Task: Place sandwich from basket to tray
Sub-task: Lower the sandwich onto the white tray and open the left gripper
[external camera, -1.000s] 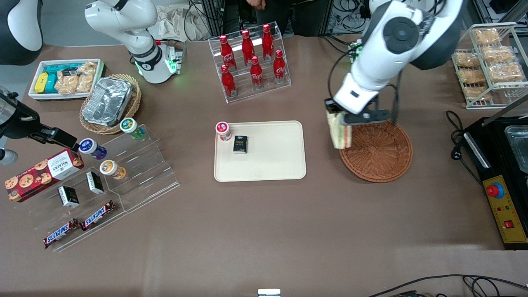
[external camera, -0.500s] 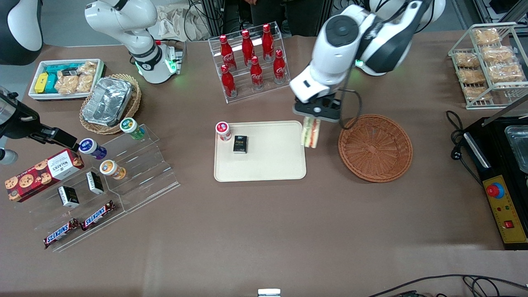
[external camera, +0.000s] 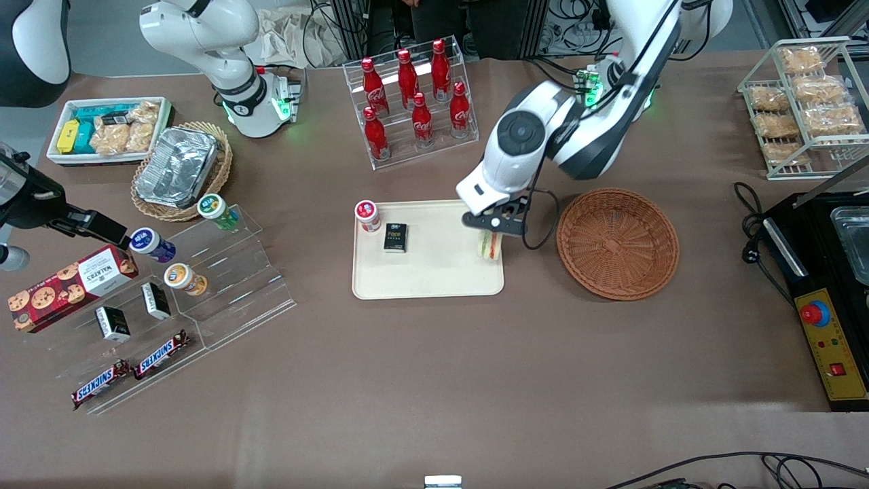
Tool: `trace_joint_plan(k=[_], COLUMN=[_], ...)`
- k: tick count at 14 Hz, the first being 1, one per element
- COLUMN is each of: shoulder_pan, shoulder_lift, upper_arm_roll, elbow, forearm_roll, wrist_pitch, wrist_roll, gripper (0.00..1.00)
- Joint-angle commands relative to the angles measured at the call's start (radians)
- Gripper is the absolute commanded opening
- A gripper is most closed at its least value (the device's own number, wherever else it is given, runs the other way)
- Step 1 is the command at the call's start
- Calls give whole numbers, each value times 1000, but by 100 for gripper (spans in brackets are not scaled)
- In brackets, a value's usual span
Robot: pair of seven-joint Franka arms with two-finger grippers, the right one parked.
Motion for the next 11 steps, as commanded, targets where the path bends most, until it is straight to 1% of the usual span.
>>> trace_joint_plan(k=[1,3,5,8,11], shoulder_pan=[-28,-33,-39,-88,-114], shoulder_lift=[40,81,106,114,121], upper_arm_roll=[10,11,13,66,100], elbow=[-60,-83,-93,-94,-94], forearm_roll=[25,29,29,29,38], wrist_pitch=[132,221,262,268,268], wrist_roll=[-100,-143,-145,-151,-156], gripper=[0,0,0,0,0])
